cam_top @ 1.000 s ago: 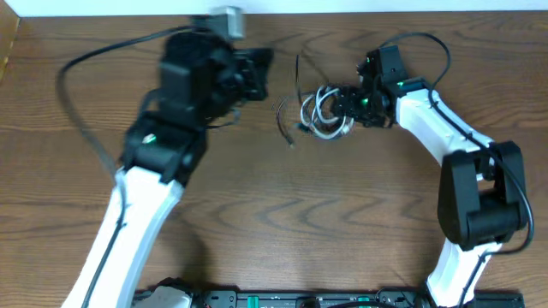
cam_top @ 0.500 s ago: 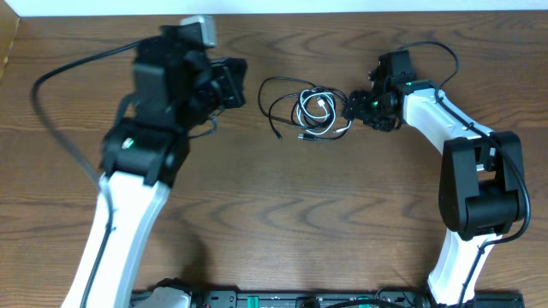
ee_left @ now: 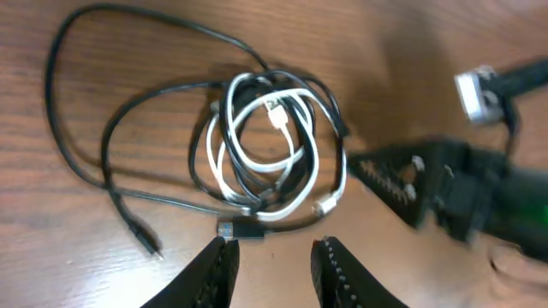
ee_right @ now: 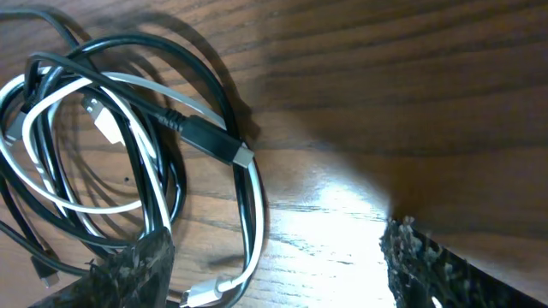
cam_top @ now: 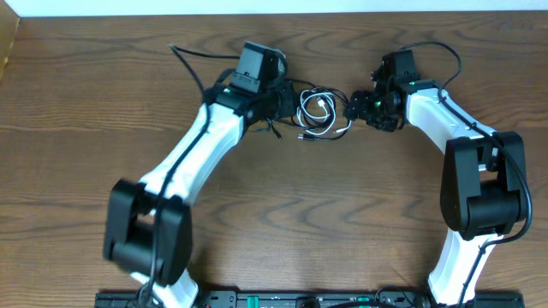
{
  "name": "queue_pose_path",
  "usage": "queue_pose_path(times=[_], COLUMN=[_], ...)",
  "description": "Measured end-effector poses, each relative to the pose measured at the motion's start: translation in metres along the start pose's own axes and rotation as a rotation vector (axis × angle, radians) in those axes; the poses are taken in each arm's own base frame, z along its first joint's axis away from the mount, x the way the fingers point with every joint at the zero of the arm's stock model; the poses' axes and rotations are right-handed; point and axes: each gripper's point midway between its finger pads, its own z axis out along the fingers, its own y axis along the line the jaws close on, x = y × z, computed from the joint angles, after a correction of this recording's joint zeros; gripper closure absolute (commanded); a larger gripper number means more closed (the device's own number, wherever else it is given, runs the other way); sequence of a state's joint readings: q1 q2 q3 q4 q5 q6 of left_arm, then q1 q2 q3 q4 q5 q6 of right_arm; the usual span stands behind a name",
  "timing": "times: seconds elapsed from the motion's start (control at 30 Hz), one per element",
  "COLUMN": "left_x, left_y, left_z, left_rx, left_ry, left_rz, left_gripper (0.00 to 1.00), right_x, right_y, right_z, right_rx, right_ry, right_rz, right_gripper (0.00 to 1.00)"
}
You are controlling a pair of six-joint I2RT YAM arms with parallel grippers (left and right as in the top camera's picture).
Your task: Untangle cables
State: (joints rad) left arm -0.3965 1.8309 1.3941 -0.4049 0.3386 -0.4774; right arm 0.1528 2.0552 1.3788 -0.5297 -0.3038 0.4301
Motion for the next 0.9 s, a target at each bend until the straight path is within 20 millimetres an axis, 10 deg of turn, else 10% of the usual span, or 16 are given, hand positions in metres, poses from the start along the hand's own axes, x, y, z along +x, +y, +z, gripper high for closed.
queue_pose_path(times=[0.4, 0.9], left_x=[0.027, 0.004], left_y=[0.021, 0.048], left_z=[0.119, 0.115], left_rx=[-0.026, -0.198], left_ry=[0.025, -0.098], left_rz=[0.032, 0.05], left_gripper=[0.5, 0.66], right_x=[0.004, 0.004], right_y=[-0.001, -0.001], right_z=[0.0, 0.0], right_rx=[0.004, 0.004], right_ry=[0.016, 0.017], right_rz=[-0.025, -0.032], right_gripper=[0.25, 0.25])
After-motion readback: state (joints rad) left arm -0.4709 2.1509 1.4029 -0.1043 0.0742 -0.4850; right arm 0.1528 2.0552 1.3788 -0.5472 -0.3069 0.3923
